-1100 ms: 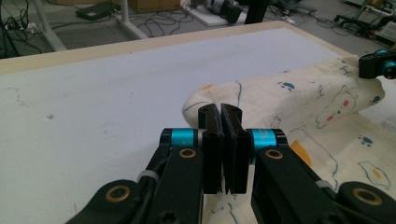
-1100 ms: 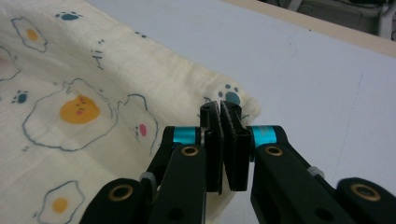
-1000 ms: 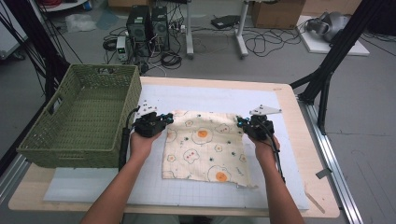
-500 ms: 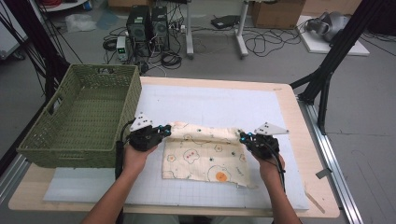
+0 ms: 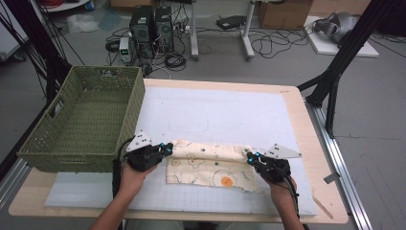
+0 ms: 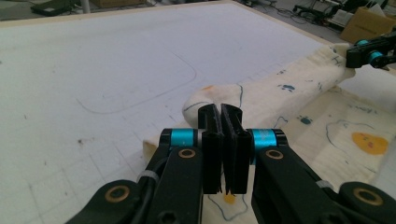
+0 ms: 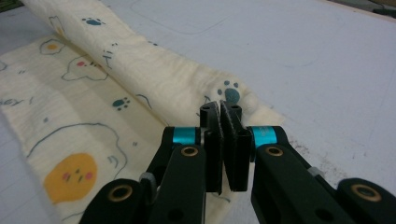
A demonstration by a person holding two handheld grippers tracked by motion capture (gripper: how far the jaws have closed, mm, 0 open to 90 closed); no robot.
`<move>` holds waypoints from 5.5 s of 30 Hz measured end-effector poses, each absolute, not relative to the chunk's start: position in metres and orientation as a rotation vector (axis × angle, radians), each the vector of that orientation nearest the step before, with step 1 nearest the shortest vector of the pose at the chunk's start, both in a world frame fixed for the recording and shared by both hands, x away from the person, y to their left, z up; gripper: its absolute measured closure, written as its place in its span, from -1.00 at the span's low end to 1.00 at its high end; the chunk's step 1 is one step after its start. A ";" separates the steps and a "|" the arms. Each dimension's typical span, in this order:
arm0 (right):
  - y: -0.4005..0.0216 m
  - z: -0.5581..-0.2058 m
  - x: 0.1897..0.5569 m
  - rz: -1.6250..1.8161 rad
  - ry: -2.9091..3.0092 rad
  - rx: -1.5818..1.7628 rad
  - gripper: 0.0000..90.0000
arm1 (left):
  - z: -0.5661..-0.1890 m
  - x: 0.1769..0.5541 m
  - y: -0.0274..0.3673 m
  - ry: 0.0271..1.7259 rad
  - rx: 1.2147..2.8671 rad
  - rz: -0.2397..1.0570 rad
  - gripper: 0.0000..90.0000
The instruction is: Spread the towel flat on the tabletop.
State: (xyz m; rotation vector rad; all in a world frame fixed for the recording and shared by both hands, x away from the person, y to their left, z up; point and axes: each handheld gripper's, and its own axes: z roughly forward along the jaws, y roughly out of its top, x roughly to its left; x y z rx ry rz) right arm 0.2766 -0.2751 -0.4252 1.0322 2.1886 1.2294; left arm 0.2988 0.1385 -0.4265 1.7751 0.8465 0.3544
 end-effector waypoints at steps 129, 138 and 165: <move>-0.275 -0.431 0.260 1.014 2.235 1.093 0.91 | -0.450 0.315 0.135 1.085 1.781 0.347 0.97; -0.277 -0.433 0.257 0.912 2.274 1.128 0.92 | -0.451 0.311 0.129 1.078 1.870 0.334 0.96; -0.275 -0.443 0.336 0.995 2.319 1.232 0.39 | -0.448 0.365 0.111 1.079 1.951 0.286 0.28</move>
